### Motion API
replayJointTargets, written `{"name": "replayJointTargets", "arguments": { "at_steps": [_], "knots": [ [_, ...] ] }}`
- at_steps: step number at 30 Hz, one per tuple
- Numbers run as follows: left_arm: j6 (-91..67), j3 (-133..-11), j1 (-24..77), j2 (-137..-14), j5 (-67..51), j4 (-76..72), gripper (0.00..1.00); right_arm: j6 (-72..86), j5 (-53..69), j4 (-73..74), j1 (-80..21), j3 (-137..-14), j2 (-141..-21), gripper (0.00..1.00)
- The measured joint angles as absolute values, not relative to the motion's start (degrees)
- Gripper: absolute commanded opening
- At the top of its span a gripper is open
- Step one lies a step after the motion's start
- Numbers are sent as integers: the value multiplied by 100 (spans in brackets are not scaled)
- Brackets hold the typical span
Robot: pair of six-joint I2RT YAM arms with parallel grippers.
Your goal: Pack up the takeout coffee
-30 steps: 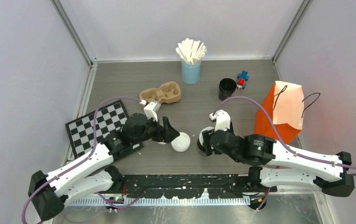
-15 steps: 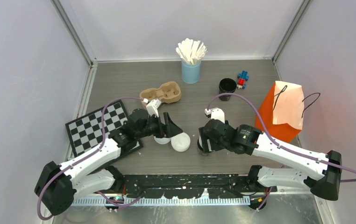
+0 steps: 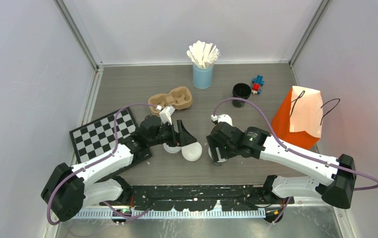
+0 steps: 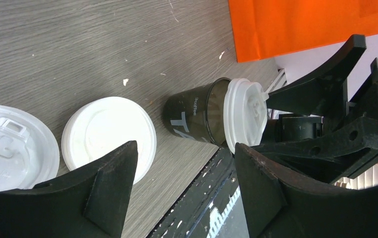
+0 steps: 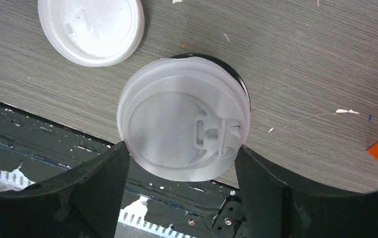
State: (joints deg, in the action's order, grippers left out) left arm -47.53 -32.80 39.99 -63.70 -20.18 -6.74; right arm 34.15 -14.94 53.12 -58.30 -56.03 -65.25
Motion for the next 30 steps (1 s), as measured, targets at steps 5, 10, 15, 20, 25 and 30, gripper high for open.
{"name": "replayJointTargets", "arguments": {
  "at_steps": [5, 10, 15, 20, 25, 30],
  "knots": [
    [-4764, -3183, 3999, -6370, -2064, -711, 73, 3395, -1479, 5376, -5828, -5714, -6775, 79],
    [-4757, -3157, 3999, -6368, -2082, -711, 73, 3391, -1492, 5494, -5826, -5745, -6967, 79],
    [-4746, -3157, 3999, -6364, -2088, -709, 73, 3374, -1511, 5542, -5798, -5756, -7013, 80],
    [-4720, -3157, 3999, -6364, -2106, -709, 73, 3306, -1533, 5535, -5732, -5756, -7015, 81],
    [-4657, -3157, 3999, -6438, -2215, -727, 73, 3242, -1485, 5461, -5616, -5745, -7015, 81],
    [-4626, -3157, 3999, -6689, -2357, -757, 72, 3181, -1433, 5343, -5537, -5666, -7013, 81]
  ]
}}
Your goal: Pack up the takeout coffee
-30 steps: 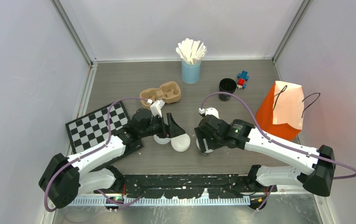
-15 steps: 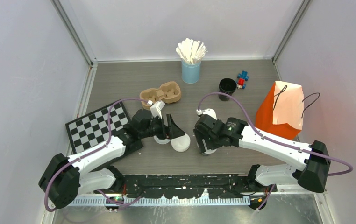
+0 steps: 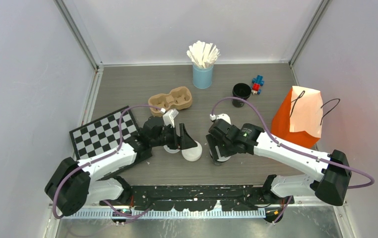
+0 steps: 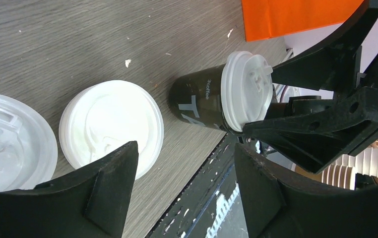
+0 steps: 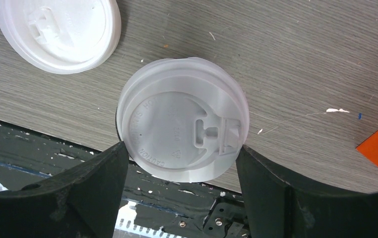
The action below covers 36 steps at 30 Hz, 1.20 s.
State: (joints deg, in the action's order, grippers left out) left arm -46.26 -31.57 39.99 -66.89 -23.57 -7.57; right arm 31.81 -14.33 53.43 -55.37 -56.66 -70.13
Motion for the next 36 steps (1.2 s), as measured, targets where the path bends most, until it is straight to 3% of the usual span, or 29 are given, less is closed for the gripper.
{"name": "replayJointTargets", "arguments": {
  "at_steps": [36],
  "knots": [
    [-4786, -3520, 4397, -8044, -2871, -1896, 67, 3114, -1164, 5129, -5463, -5590, -7063, 85]
  ]
}}
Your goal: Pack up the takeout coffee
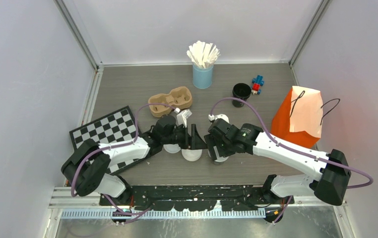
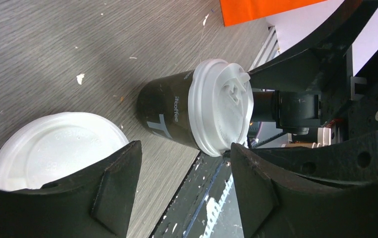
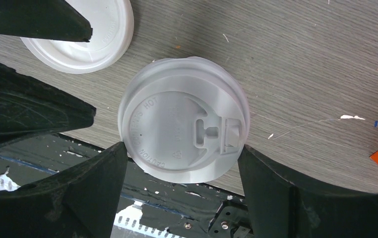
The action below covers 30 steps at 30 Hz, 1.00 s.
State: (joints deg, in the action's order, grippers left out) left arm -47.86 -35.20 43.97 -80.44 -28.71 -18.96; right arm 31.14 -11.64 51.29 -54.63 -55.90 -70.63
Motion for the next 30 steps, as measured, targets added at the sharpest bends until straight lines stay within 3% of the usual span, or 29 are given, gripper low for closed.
{"name": "replayJointTargets", "arguments": {
  "at_steps": [17, 30],
  "knots": [
    [-4803, -3798, 4558, -8547, -2869, -2036, 64, 3116, -1146, 5105, -5452, -5544, -6873, 89],
    [-4777, -3931, 4598, -8753, -2867, -2040, 61, 3181, -1138, 5113, -5450, -5533, -6643, 86]
  ]
}}
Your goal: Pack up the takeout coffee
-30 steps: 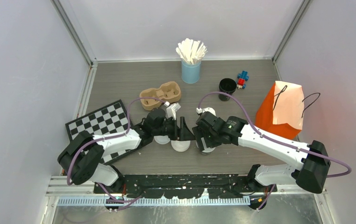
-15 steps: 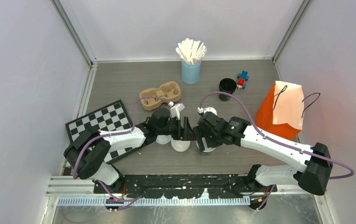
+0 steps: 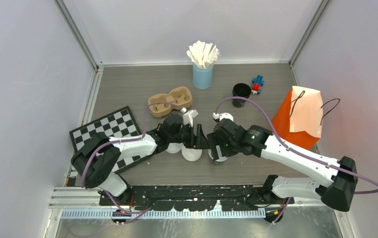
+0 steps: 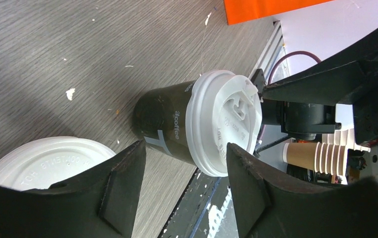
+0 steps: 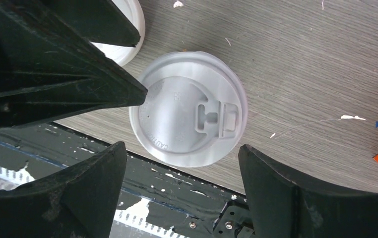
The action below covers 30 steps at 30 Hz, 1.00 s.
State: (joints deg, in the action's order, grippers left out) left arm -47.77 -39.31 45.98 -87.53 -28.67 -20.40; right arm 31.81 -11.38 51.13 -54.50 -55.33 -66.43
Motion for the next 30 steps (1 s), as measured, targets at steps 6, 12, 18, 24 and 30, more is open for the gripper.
{"name": "replayJointTargets", "arguments": {
  "at_steps": [6, 12, 18, 24, 30],
  "knots": [
    [-4753, -3959, 4639, -8755, -2853, -2021, 58, 3245, -1160, 5135, -5378, -5533, -6189, 82],
    [-4639, -4071, 4674, -8768, -2823, -1890, 57, 3269, -1188, 5074, -5041, -5400, -6007, 79],
    [-4563, -4104, 4762, -8785, -2762, -1782, 52, 3269, -1033, 4864, -4858, -4875, -5957, 74],
    [-4541, -4117, 4842, -8836, -2740, -1756, 44, 3291, -906, 4571, -4753, -4584, -5808, 70],
    [-4512, -4185, 4945, -8890, -2703, -1806, 41, 3430, -864, 4313, -4700, -4316, -5568, 66]
  ]
}}
